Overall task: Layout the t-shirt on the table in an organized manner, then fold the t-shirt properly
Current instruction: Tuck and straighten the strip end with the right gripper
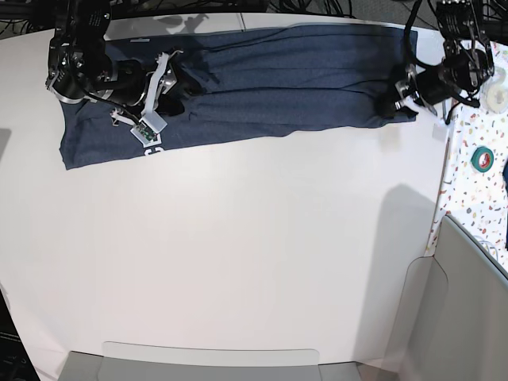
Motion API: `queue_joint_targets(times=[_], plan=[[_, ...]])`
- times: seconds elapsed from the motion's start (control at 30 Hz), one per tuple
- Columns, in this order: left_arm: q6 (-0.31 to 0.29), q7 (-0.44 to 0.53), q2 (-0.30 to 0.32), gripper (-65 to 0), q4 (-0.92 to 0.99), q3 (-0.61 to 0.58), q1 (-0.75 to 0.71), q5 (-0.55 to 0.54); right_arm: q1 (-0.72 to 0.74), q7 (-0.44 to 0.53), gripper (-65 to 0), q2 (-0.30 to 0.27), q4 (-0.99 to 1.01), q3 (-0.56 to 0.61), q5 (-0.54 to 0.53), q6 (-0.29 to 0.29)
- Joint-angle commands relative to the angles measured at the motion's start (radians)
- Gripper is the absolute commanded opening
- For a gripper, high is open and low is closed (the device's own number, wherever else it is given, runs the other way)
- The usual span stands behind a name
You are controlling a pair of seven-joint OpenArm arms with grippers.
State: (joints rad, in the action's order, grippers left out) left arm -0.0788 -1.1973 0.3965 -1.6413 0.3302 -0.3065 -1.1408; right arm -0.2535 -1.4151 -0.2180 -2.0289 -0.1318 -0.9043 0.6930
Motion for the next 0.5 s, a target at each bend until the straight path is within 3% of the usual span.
queue_joint_targets(times=[0.0, 0.3, 0.47], plan=[[-0.006, -0.019, 0.017, -47.9, -0.018, 0.019, 0.005, -0.020, 0.018, 0.019, -34.6, -0.008, -0.016, -0.004, -0.040, 0.005], [-0.013, -0.187, 0.018, -43.8, -0.018, 0.284, 0.057, -0.115, 0.046, 0.019, -34.5, -0.002, -0.016, -0.150, -0.131, 0.005], [-0.013, -0.199, 0.020, -40.2, -0.012, 0.335, 0.045, -0.104, 0.075, 0.019, -34.5, 0.002, -0.011, -0.216, -0.129, 0.005]])
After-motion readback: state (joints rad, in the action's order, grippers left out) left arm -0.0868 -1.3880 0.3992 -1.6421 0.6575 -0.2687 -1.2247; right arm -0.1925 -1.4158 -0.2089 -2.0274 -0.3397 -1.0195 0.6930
